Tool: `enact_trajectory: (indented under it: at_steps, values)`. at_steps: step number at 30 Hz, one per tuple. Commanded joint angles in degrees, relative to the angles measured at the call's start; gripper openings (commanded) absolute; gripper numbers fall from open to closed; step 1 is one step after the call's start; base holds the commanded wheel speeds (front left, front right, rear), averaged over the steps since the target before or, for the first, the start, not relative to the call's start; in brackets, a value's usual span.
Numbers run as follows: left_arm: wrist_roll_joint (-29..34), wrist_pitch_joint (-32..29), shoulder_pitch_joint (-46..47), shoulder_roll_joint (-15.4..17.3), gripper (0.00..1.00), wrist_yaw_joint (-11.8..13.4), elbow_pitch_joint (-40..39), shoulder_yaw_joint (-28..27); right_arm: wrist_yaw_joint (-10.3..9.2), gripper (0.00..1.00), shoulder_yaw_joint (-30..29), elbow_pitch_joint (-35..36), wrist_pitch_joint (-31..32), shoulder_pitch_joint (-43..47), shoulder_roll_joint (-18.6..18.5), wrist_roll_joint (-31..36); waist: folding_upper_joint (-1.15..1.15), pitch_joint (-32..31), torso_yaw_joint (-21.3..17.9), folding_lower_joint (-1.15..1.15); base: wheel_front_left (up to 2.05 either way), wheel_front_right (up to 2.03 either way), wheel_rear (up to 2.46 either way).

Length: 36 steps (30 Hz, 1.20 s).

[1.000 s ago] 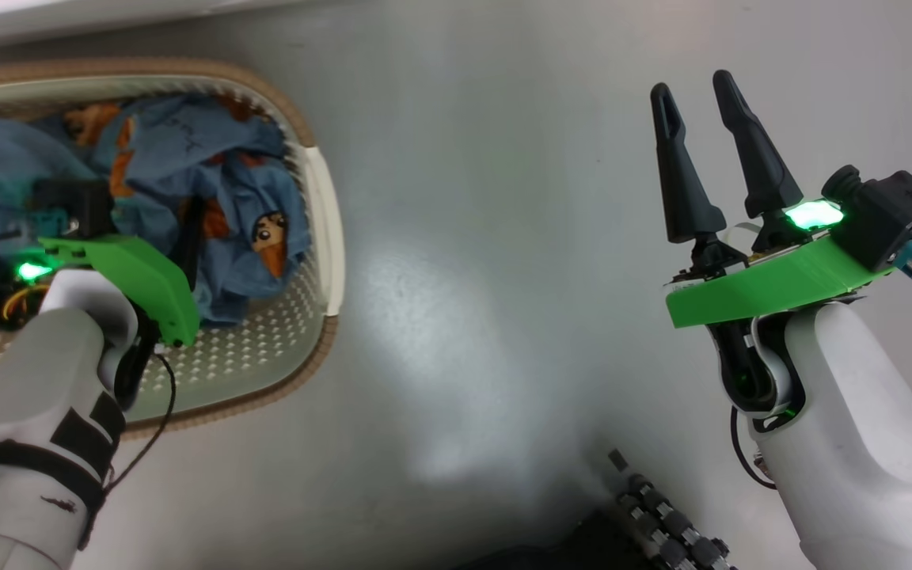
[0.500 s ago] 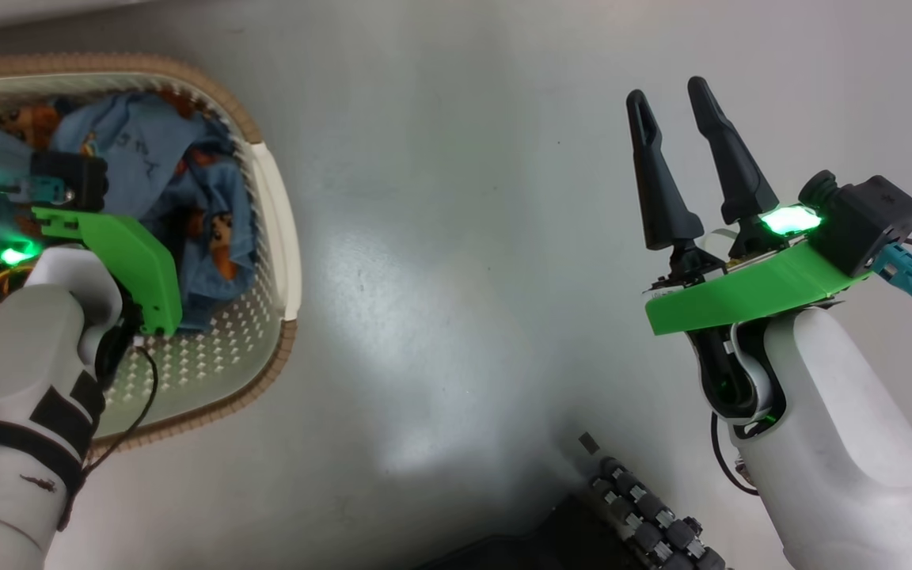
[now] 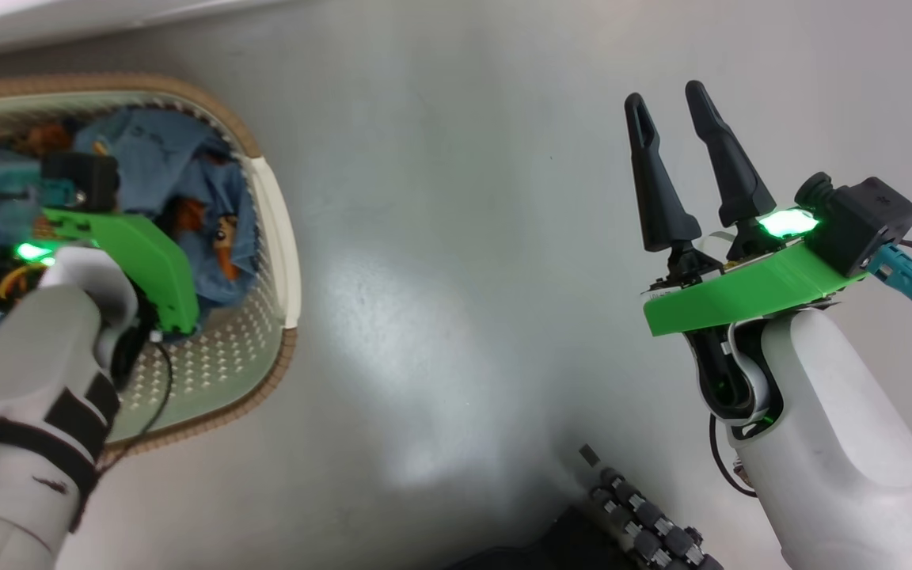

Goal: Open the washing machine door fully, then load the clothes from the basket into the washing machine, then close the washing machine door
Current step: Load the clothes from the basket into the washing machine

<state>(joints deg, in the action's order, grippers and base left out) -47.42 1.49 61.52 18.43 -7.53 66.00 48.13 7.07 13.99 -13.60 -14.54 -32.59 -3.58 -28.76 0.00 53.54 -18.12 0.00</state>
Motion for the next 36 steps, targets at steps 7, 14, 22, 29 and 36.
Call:
enact_trajectory:
  at_steps: [7,14,22,29,36]
  values:
    - [-2.54,4.11,-4.85,0.21,0.00,0.04,-3.22,0.92,0.42,1.00,0.34,0.22,-0.46,2.26,-0.75,-0.32,0.00,-4.27,2.61,0.00,0.00,0.00,0.00]
    - [-5.38,9.88,-8.83,0.30,0.00,0.04,-6.68,2.20,0.42,1.00,0.28,-0.64,-0.46,3.32,-1.89,-0.30,0.00,-9.93,4.52,0.00,0.00,0.00,0.00]
    - [-8.05,13.21,-13.77,1.00,0.00,0.04,-12.05,2.25,0.42,1.00,-0.03,-1.87,-0.46,5.84,-4.32,-0.51,0.00,-17.53,7.43,0.00,0.00,0.00,0.00]
    - [-6.35,13.49,-18.56,2.22,0.00,0.04,-19.11,-3.81,0.42,1.00,0.15,-2.67,-0.46,8.02,-6.03,-0.81,0.00,-23.59,10.00,0.00,0.00,0.00,0.00]
    - [0.00,13.50,-26.13,1.72,0.00,0.04,-27.65,-13.85,0.42,1.00,0.17,-3.61,-0.46,10.55,-7.31,-1.31,0.00,-28.90,12.26,0.00,0.00,0.00,0.00]
